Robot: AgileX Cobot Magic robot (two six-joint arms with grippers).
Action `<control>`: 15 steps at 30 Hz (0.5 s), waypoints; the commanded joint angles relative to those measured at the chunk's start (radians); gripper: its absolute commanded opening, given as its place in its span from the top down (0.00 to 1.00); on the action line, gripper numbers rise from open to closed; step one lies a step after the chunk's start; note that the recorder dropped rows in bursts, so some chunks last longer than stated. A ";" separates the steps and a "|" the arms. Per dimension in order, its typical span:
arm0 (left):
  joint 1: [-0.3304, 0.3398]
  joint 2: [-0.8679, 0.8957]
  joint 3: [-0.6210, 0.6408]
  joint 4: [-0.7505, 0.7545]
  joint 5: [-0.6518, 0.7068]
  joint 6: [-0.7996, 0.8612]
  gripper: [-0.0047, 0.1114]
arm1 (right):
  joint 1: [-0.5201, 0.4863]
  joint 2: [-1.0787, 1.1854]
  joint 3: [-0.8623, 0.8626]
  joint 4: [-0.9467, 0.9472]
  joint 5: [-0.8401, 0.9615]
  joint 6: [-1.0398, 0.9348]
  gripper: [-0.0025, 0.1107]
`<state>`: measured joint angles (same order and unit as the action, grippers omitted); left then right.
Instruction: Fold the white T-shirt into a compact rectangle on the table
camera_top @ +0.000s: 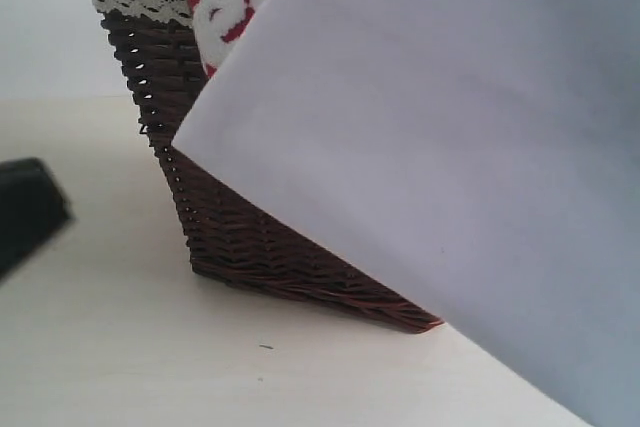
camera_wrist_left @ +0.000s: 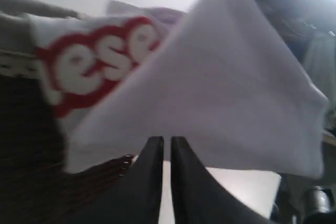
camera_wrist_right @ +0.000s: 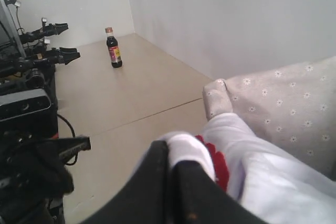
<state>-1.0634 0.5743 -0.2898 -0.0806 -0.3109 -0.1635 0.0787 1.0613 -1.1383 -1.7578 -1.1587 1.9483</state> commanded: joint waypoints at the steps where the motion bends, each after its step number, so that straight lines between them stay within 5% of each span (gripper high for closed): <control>1: -0.176 0.287 -0.097 0.018 -0.215 0.136 0.70 | 0.029 0.010 0.051 0.013 0.048 -0.033 0.98; 6: -0.183 0.559 -0.284 0.059 -0.103 0.172 0.46 | 0.038 0.021 0.103 0.013 0.095 -0.082 0.98; 15: -0.163 0.745 -0.438 0.090 -0.088 0.251 0.46 | 0.038 0.024 0.212 0.013 0.215 -0.145 0.98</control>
<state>-1.2369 1.3105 -0.6932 0.0460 -0.3884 0.0283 0.1151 1.0831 -0.9476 -1.7560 -0.9951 1.8209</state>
